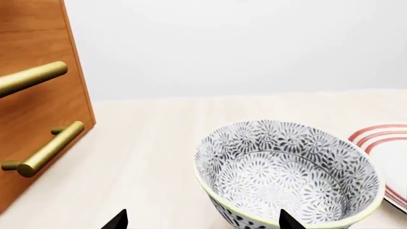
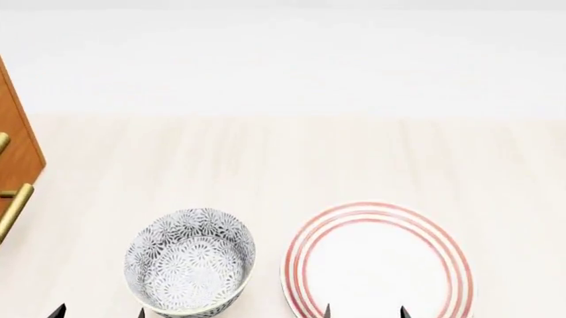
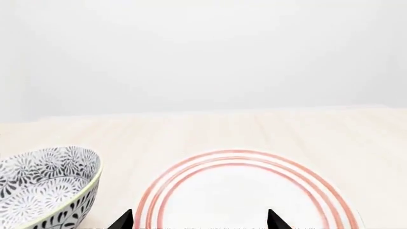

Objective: Open the top drawer of the cabinet.

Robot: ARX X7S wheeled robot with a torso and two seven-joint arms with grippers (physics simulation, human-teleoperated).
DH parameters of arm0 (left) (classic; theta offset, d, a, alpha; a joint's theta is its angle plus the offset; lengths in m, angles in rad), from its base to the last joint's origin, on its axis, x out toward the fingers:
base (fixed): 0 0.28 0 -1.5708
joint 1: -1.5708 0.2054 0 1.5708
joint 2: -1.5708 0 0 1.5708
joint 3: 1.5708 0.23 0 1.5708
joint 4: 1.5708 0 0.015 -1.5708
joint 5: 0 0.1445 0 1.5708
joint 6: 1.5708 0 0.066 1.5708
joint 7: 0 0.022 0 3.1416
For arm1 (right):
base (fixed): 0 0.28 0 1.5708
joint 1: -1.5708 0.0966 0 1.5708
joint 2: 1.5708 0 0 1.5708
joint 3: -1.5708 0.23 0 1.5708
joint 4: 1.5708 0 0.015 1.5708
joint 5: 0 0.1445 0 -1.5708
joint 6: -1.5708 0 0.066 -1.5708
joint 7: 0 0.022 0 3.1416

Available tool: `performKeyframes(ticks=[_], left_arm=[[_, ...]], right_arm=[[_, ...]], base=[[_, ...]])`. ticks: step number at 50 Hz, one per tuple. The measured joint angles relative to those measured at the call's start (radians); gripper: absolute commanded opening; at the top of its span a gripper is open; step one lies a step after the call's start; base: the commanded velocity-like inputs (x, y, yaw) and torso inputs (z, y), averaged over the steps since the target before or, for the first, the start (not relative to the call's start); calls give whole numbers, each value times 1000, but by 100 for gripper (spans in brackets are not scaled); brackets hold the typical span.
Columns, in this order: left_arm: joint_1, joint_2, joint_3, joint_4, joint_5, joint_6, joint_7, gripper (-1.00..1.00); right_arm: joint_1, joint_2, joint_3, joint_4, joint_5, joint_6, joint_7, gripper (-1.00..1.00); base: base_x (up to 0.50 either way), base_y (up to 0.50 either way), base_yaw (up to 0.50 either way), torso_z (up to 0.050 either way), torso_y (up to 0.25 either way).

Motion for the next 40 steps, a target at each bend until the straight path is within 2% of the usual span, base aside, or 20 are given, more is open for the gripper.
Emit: performKeyframes(ticks=[7,32,40], left_arm=[[1,-5,5,3,-3,0,-4,100],[0,-17,22,-3,-16,7,-18,100],[0,-23,26,-2,-19,5,-23,100]], right_arm=[[-1,5,-8,-2,1,-4,2,100],[-6,23,-33,-7,4,-14,8,100],[-4,25,-39,-4,9,-9,13,100]], base=[[0,51,0,0,0],[0,494,0,0,0],[0,0,0,0,0]])
